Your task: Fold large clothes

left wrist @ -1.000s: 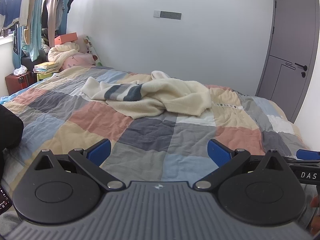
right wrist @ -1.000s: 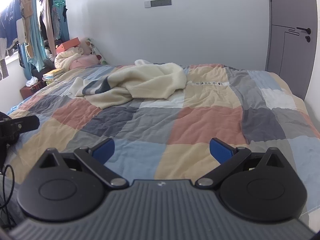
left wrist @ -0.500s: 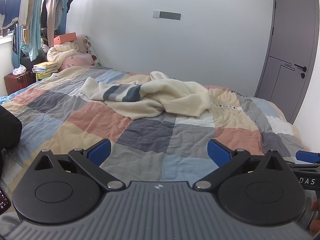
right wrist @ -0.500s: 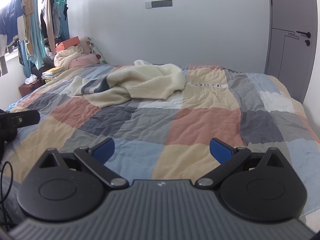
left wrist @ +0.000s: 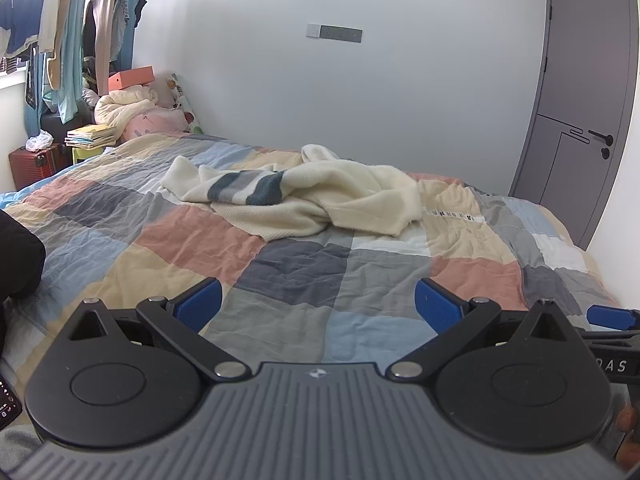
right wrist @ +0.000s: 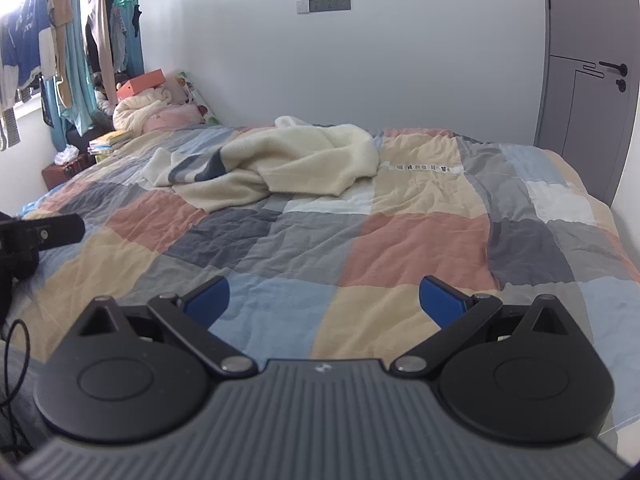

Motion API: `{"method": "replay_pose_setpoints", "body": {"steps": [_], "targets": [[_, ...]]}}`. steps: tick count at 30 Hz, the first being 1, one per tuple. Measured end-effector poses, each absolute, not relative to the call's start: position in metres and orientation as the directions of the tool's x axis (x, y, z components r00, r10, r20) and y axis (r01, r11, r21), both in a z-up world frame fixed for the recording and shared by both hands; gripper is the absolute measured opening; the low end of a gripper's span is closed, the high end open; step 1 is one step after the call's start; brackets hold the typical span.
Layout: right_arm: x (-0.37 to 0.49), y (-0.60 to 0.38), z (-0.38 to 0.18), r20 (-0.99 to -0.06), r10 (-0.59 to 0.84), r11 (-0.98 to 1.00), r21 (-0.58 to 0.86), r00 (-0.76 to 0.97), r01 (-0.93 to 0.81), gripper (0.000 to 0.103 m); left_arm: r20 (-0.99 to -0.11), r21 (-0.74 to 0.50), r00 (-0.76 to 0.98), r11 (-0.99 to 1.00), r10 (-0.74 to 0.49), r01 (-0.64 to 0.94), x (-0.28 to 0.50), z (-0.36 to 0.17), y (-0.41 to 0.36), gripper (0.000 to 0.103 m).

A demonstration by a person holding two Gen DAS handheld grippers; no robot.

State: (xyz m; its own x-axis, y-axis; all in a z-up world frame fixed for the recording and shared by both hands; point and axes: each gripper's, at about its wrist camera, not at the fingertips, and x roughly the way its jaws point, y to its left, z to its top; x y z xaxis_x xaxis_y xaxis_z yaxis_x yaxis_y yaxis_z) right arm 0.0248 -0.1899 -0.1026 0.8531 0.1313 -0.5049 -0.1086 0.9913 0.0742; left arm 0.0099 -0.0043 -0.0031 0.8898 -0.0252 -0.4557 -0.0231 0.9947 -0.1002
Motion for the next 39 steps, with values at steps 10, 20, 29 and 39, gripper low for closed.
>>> {"method": "replay_pose_setpoints", "body": {"steps": [10, 20, 29, 39], "targets": [[0.026, -0.197, -0.108, -0.519, 0.119, 0.992, 0.097, 0.846, -0.08, 0.103, -0.452, -0.112, 0.891, 0.994, -0.045, -0.007, 0.008, -0.005, -0.004, 0.103], [0.025, -0.199, -0.11, -0.515, 0.144, 0.987, 0.13, 0.845, -0.089, 0.103, -0.454, -0.121, 0.89, 0.993, -0.044, -0.013, 0.007, -0.007, 0.0, 0.103], [0.026, -0.199, -0.111, -0.519, 0.138, 0.988, 0.128, 0.843, -0.084, 0.103, -0.456, -0.124, 0.889, 0.992, -0.045, -0.014, 0.006, -0.008, 0.001, 0.103], [0.036, -0.2, -0.105, -0.504, 0.124, 0.989, 0.13, 0.855, -0.067, 0.103, -0.478, -0.135, 0.877, 0.991, -0.044, -0.024, 0.026, -0.009, 0.009, 0.103]]}}
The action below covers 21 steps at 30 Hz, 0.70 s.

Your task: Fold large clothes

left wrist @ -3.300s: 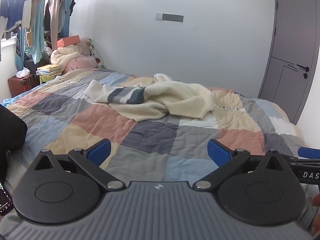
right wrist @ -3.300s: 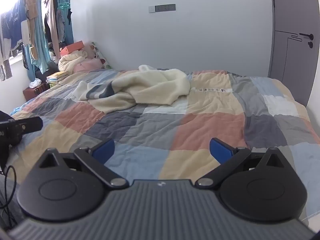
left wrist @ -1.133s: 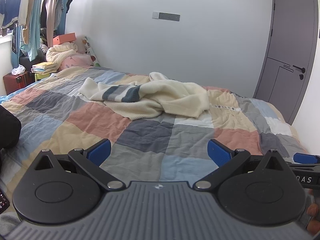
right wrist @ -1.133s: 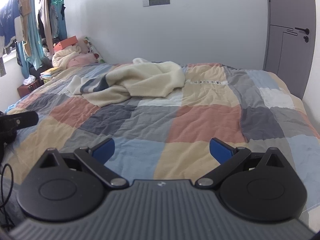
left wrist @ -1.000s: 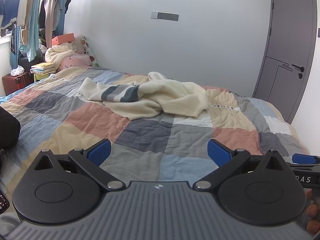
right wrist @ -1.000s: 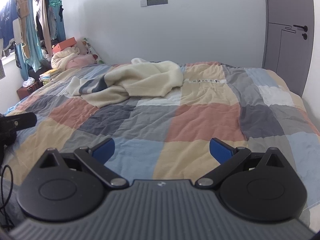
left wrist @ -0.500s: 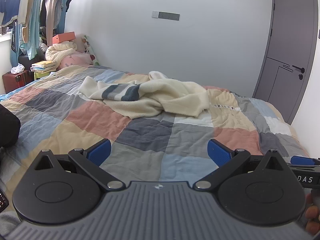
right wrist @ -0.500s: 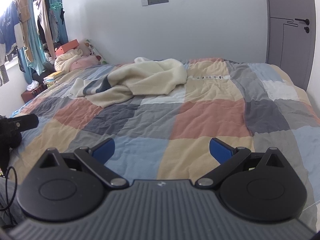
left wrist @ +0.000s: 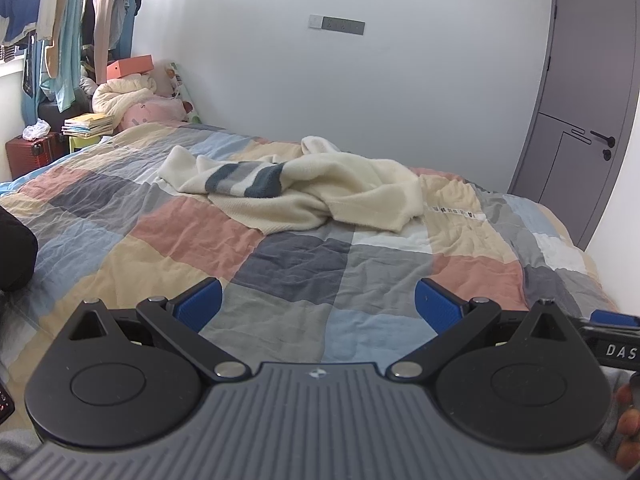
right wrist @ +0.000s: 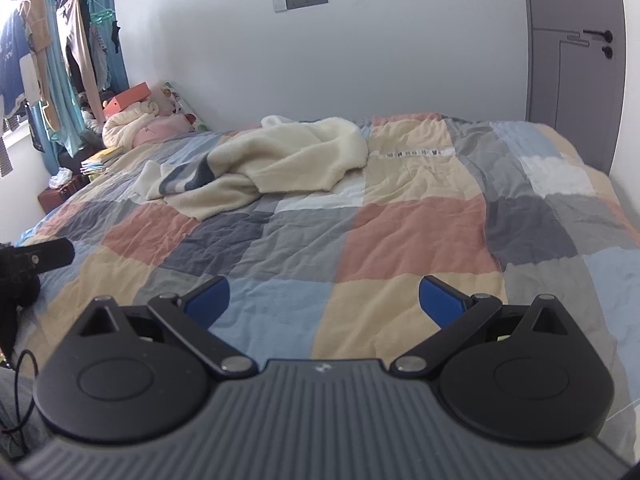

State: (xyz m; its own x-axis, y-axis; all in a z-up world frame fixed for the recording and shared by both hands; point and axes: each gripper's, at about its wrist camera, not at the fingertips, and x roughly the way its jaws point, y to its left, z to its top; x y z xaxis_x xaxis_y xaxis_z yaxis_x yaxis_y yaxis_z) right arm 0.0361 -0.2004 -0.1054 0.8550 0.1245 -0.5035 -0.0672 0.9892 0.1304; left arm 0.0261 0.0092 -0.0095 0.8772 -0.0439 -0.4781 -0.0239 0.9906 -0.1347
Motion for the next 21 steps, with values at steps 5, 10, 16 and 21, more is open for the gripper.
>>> {"method": "replay_pose_setpoints", "body": {"steps": [5, 10, 16, 21], "targets": [[0.058, -0.198, -0.103, -0.484, 0.153, 0.985, 0.141, 0.861, -0.096, 0.103, -0.487, -0.134, 0.873, 0.991, -0.038, -0.031, 0.054, -0.011, 0.015, 0.103], [0.094, -0.202, -0.105, -0.465, 0.221, 0.968, 0.213, 0.858, -0.134, 0.103, -0.474, -0.123, 0.88, 0.992, -0.039, -0.023, 0.094, -0.014, 0.021, 0.103], [0.146, -0.201, -0.105, -0.428, 0.21, 0.975, 0.16, 0.879, -0.155, 0.103, -0.477, -0.08, 0.878, 0.997, -0.043, 0.005, 0.154, -0.017, 0.028, 0.103], [0.194, -0.203, -0.104, -0.403, 0.229, 0.972, 0.143, 0.886, -0.186, 0.103, -0.481, -0.084, 0.876, 0.996, -0.048, 0.008, 0.212, -0.023, 0.037, 0.103]]}}
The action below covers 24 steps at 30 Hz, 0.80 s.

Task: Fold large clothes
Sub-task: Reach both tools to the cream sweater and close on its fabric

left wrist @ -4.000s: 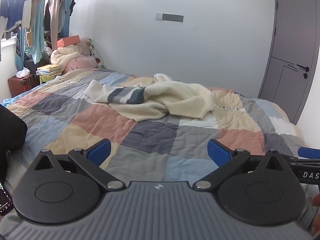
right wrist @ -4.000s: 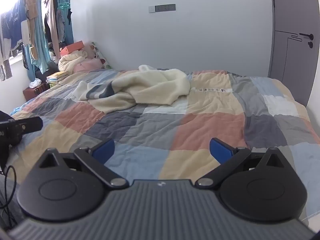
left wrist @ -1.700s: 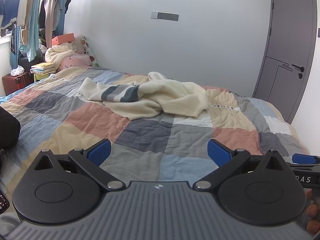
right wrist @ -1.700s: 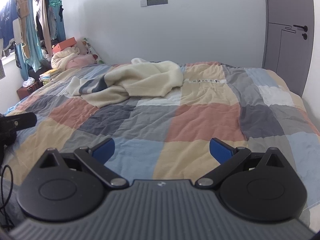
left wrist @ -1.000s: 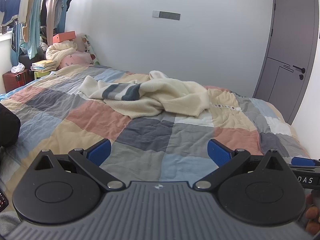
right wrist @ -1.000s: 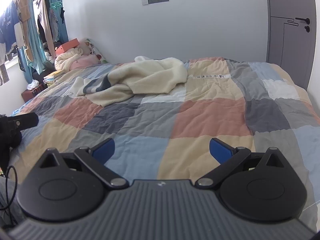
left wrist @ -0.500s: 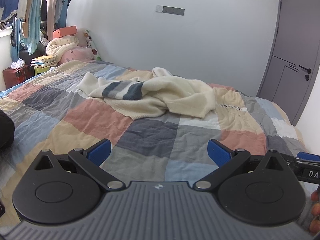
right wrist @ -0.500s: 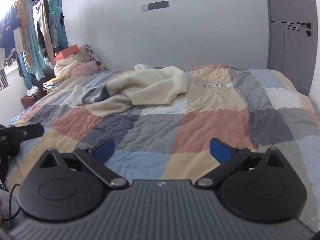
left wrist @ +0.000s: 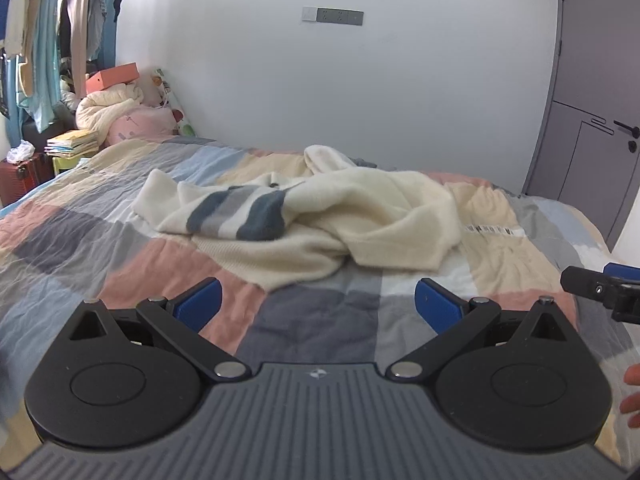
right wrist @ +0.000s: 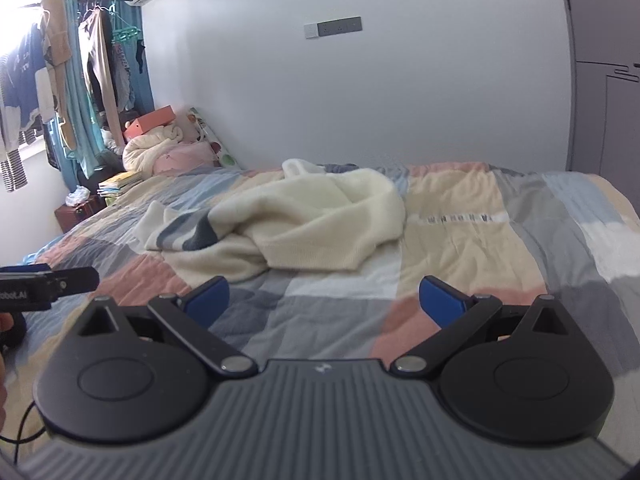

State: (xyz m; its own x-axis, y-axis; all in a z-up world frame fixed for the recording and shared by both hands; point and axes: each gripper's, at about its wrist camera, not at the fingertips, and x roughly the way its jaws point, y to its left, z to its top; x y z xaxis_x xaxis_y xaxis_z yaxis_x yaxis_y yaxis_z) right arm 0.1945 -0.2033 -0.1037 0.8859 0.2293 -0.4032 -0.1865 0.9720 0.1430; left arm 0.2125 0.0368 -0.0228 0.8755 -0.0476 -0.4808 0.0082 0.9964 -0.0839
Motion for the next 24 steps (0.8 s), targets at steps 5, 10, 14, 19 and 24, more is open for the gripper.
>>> {"method": "replay_pose_setpoints", "body": {"steps": [5, 10, 14, 19, 24], "targets": [[0.249, -0.205, -0.114, -0.403, 0.223, 0.974, 0.137, 0.888, -0.182, 0.103, -0.518, -0.135, 0.853, 0.991, -0.058, -0.015, 0.29, -0.047, 0.06, 0.103], [0.307, -0.213, -0.142, -0.455, 0.24, 0.966, 0.201, 0.858, -0.164, 0.103, -0.541, -0.244, 0.831, 0.97, -0.129, -0.008, 0.356, -0.079, 0.08, 0.103], [0.355, -0.221, -0.172, -0.476, 0.275, 0.945, 0.294, 0.835, -0.143, 0.103, -0.537, -0.373, 0.805, 0.927, -0.252, 0.041, 0.4, -0.111, 0.08, 0.103], [0.405, -0.23, -0.209, -0.481, 0.278, 0.927, 0.361, 0.832, -0.101, 0.096, -0.534, -0.432, 0.775, 0.897, -0.338, 0.094, 0.456, -0.151, 0.057, 0.102], [0.447, -0.228, -0.238, -0.488, 0.349, 0.893, 0.433, 0.8, -0.125, 0.077, -0.497, -0.517, 0.763, 0.847, -0.414, 0.122, 0.508, -0.178, 0.036, 0.085]]}}
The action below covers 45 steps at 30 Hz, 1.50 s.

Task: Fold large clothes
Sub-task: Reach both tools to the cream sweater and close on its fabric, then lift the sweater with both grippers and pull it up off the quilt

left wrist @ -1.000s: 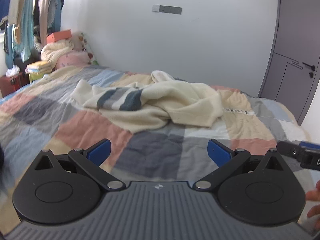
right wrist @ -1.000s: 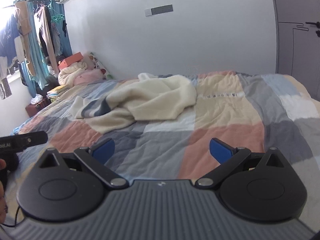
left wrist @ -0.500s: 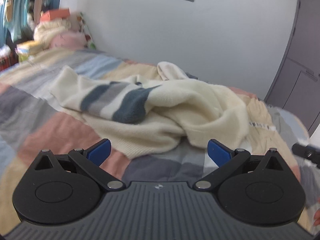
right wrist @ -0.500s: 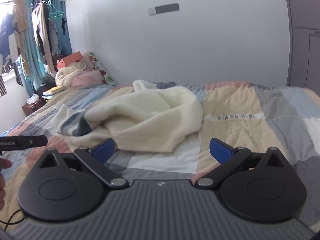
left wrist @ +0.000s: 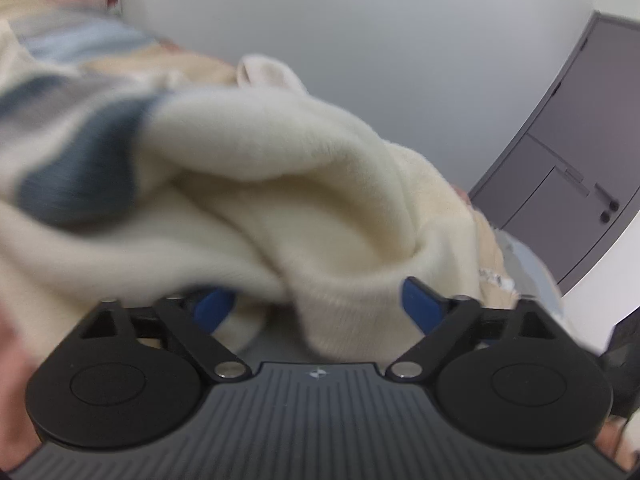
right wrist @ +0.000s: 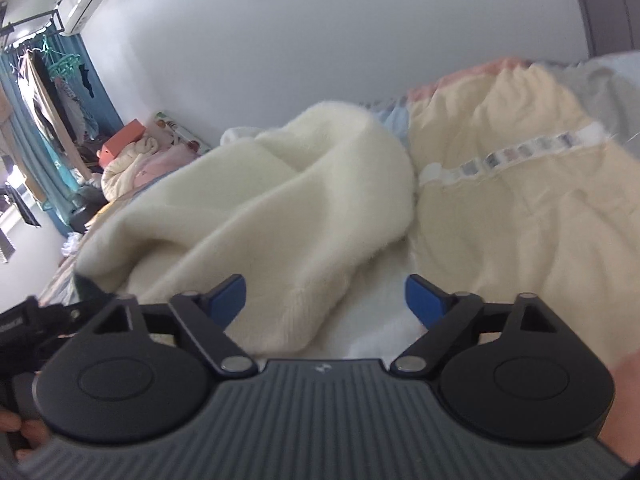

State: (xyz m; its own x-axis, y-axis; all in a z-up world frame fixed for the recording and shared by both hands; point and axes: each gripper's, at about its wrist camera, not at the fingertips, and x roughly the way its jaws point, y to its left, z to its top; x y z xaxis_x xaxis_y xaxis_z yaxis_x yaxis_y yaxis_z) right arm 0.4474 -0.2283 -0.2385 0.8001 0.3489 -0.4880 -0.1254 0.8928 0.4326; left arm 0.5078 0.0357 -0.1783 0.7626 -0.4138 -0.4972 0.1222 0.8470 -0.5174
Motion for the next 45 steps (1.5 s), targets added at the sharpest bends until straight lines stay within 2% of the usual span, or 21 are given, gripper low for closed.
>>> {"method": "replay_pose_setpoints", "body": {"steps": [4, 5, 7, 9, 12, 16, 17, 19, 27, 33, 38, 45], "targets": [[0.467, -0.222, -0.249, -0.476, 0.382, 0.875, 0.462, 0.792, -0.145, 0.059, -0.483, -0.575, 0.759, 0.812, -0.437, 0.101, 0.528, -0.187, 0.028, 0.065], [0.47, -0.222, -0.249, -0.471, 0.393, 0.87, 0.469, 0.79, -0.153, 0.045, -0.486, -0.574, 0.758, 0.813, -0.436, 0.099, 0.529, -0.187, 0.028, 0.06], [0.471, -0.22, -0.246, -0.472, 0.4, 0.867, 0.472, 0.786, -0.158, 0.034, -0.5, -0.588, 0.748, 0.805, -0.437, 0.078, 0.527, -0.185, 0.032, 0.047], [0.468, -0.217, -0.24, -0.465, 0.401, 0.866, 0.474, 0.789, -0.16, 0.028, -0.504, -0.616, 0.738, 0.786, -0.448, 0.057, 0.526, -0.179, 0.039, 0.036], [0.458, -0.213, -0.227, -0.448, 0.409, 0.86, 0.481, 0.795, -0.172, 0.025, -0.505, -0.622, 0.739, 0.782, -0.446, 0.047, 0.518, -0.166, 0.044, 0.025], [0.434, -0.204, -0.203, -0.447, 0.424, 0.86, 0.472, 0.788, -0.195, 0.023, -0.487, -0.638, 0.759, 0.769, -0.432, 0.029, 0.49, -0.145, 0.053, 0.018], [0.425, -0.201, -0.195, -0.444, 0.425, 0.863, 0.463, 0.789, -0.204, 0.023, -0.479, -0.65, 0.761, 0.76, -0.438, 0.028, 0.48, -0.141, 0.058, 0.014], [0.407, -0.198, -0.183, -0.441, 0.425, 0.866, 0.452, 0.79, -0.214, 0.023, -0.454, -0.672, 0.766, 0.739, -0.454, 0.04, 0.456, -0.129, 0.065, 0.014], [0.316, -0.186, -0.138, -0.416, 0.464, 0.851, 0.455, 0.782, -0.262, 0.022, -0.415, -0.604, 0.811, 0.792, -0.412, 0.093, 0.348, -0.067, 0.082, 0.013], [0.245, -0.184, -0.115, -0.384, 0.485, 0.84, 0.456, 0.785, -0.296, 0.022, -0.404, -0.593, 0.82, 0.799, -0.405, 0.103, 0.257, -0.049, 0.092, 0.013], [0.205, -0.182, -0.128, -0.416, 0.484, 0.843, 0.459, 0.77, -0.281, 0.022, -0.43, -0.59, 0.809, 0.803, -0.402, 0.085, 0.203, -0.073, 0.096, 0.013], [0.196, -0.179, -0.177, -0.558, 0.436, 0.872, 0.457, 0.705, -0.178, 0.023, -0.53, -0.634, 0.738, 0.773, -0.418, -0.017, 0.196, -0.142, 0.096, 0.014]]}}
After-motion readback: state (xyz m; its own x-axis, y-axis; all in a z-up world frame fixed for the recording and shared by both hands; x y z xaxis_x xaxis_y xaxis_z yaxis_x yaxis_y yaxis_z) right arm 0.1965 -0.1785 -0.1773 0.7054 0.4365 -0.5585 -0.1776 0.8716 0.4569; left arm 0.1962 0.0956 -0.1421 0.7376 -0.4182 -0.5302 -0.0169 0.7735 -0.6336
